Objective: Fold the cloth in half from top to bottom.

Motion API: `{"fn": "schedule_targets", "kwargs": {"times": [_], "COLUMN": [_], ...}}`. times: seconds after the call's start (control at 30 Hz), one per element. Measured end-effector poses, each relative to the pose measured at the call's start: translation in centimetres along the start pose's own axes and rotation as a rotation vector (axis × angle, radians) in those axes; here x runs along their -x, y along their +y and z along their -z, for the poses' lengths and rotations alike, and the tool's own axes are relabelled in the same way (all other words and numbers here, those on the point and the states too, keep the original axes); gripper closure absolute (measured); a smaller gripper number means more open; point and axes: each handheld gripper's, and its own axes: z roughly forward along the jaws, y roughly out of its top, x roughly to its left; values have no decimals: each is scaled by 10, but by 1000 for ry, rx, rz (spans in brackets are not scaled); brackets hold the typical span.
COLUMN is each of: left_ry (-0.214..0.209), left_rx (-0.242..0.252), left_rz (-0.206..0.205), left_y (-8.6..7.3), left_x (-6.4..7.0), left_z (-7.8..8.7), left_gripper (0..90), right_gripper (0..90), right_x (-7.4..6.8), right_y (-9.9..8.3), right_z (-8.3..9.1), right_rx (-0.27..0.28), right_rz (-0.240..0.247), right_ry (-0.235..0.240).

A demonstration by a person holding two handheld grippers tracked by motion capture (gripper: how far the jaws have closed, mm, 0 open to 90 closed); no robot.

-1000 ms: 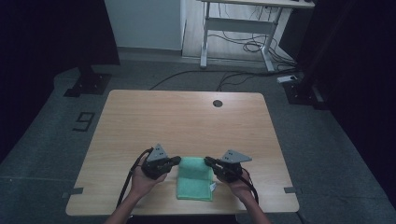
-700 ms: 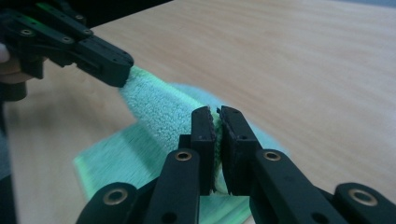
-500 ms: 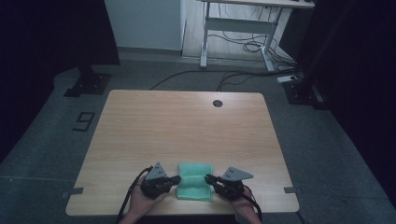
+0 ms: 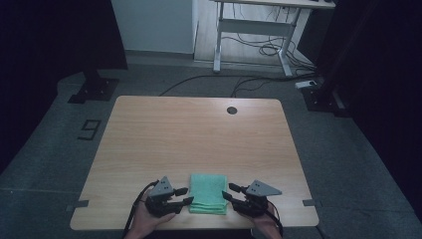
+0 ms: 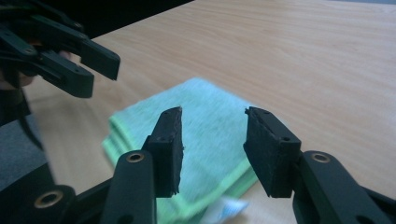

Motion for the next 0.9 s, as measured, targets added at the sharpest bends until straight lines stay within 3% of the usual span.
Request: {"fn": "schedule_targets", "kwargs": {"times": [0.1, 0.2, 0.27, 0.47, 0.6, 0.67, 0.8, 0.83, 0.87, 0.9], "left_ry": [-3, 2, 4, 14, 29, 31, 56, 71, 68, 59], "left_rx": [-1, -47, -95, -164, -159, -148, -91, -94, -101, -112], "left_rz": [28, 32, 17, -18, -17, -20, -19, -24, -7, 5], "left_y": [11, 14, 11, -6, -9, -5, 15, 20, 24, 25], "left_x": [-12, -18, -17, -8, -5, -5, -10, -14, -19, -22], "left_z": [-13, -32, -43, -56, -56, -53, -50, -52, -58, -62], "left_gripper": [587, 598, 600, 598, 569, 550, 545, 546, 547, 547], "right_gripper": [552, 547, 528, 495, 471, 455, 476, 490, 524, 524], "right_x": [0, -6, -15, -29, -35, -35, -19, -14, 1, 1], "right_y": [11, 15, 8, -15, -21, -20, 0, 6, 15, 15], "right_z": [-14, -34, -45, -43, -38, -35, -31, -34, -47, -47], "right_rx": [-38, -98, -159, -246, -256, -258, -178, -167, -172, -172], "right_rz": [2, 13, 35, 76, 115, 111, 68, 61, 48, 48], "right_ry": [-13, -5, 7, -6, -23, -9, -40, -54, -97, -97]}}
